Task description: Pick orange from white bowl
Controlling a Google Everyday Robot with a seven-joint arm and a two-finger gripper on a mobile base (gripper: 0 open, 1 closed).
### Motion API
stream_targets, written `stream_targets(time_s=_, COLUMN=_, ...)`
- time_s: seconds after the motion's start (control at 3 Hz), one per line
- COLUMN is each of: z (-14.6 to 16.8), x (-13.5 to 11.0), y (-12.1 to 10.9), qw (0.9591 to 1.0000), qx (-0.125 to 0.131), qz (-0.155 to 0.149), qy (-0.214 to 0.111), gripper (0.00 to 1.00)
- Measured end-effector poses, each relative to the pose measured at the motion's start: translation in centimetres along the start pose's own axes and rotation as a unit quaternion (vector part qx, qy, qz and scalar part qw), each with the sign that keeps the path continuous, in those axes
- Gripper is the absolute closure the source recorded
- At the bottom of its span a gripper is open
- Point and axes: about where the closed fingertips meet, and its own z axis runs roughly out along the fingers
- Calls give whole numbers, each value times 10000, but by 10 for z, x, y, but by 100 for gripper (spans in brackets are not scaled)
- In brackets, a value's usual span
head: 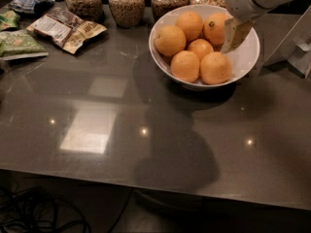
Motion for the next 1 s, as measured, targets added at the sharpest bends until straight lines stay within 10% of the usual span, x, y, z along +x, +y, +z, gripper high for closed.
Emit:
stream_targets(time_s=0.33, z=25, x=14, y=-17, qw=9971, qx=226, qz=-700, qy=180, gripper=0)
stream_targets(time_s=1.0, z=60, x=45, y=-13, qw=9944, qx=21, qz=-973, qy=403, gripper=39)
